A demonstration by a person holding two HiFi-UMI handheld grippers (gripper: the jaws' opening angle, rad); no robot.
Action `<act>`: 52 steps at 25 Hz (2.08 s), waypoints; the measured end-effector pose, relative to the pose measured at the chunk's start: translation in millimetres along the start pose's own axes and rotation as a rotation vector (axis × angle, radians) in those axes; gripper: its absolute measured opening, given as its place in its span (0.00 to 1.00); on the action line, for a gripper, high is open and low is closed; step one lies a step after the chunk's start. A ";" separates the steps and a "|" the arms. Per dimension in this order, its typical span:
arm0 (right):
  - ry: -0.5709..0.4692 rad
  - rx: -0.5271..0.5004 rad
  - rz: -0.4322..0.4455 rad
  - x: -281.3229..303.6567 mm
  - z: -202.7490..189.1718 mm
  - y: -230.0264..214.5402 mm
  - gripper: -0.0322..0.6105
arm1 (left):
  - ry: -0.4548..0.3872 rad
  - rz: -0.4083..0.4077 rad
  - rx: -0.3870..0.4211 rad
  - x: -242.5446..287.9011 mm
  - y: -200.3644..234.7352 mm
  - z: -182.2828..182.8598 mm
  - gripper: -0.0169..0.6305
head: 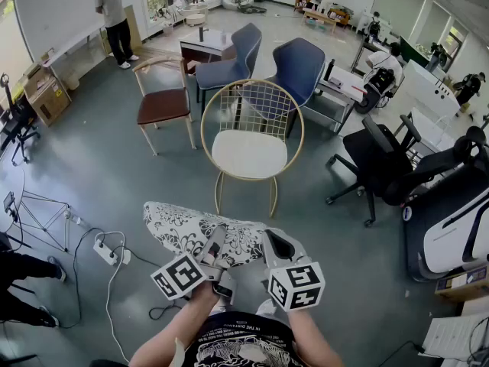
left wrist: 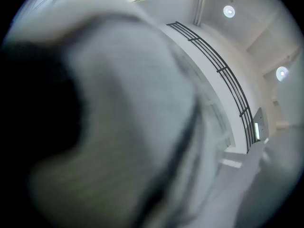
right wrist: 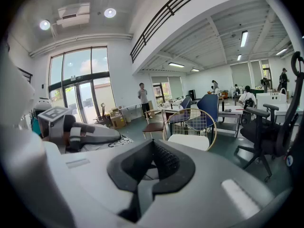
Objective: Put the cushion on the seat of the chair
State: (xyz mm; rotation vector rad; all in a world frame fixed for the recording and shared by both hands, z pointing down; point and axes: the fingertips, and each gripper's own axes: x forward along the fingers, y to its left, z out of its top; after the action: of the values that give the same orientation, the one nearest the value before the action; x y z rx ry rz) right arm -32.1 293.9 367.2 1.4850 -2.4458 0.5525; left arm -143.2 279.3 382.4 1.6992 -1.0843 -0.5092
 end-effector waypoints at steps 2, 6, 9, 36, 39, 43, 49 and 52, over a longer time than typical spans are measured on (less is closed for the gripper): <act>0.004 0.003 -0.005 2.6 -1.3 9.0 0.04 | 0.005 0.001 -0.005 -6.3 3.4 6.1 0.05; 0.012 0.017 -0.021 10.2 -5.9 24.4 0.04 | 0.016 -0.003 -0.016 -16.6 12.9 17.6 0.05; 0.022 0.017 -0.034 15.6 -10.9 34.9 0.04 | 0.027 -0.006 -0.020 -22.8 20.9 24.1 0.05; 0.043 0.092 0.013 79.3 15.4 -92.9 0.04 | 0.035 0.065 -0.043 112.4 24.6 12.3 0.05; 0.049 0.112 0.029 87.9 22.0 -113.3 0.04 | 0.035 0.077 -0.036 132.9 18.5 10.7 0.05; 0.057 0.147 0.056 94.3 21.3 -145.0 0.04 | 0.034 0.109 -0.022 158.1 14.2 -0.1 0.05; 0.060 0.136 0.078 96.2 20.7 -181.5 0.04 | 0.034 0.149 0.003 185.6 8.6 -19.9 0.05; 0.064 0.141 0.084 96.4 19.1 -191.5 0.04 | 0.042 0.159 0.036 194.1 6.2 -22.9 0.05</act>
State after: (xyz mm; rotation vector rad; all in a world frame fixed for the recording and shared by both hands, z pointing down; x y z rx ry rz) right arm 93.3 128.7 424.7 1.3964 -2.4744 0.7922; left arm -30.2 126.2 427.7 1.6316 -1.1930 -0.3535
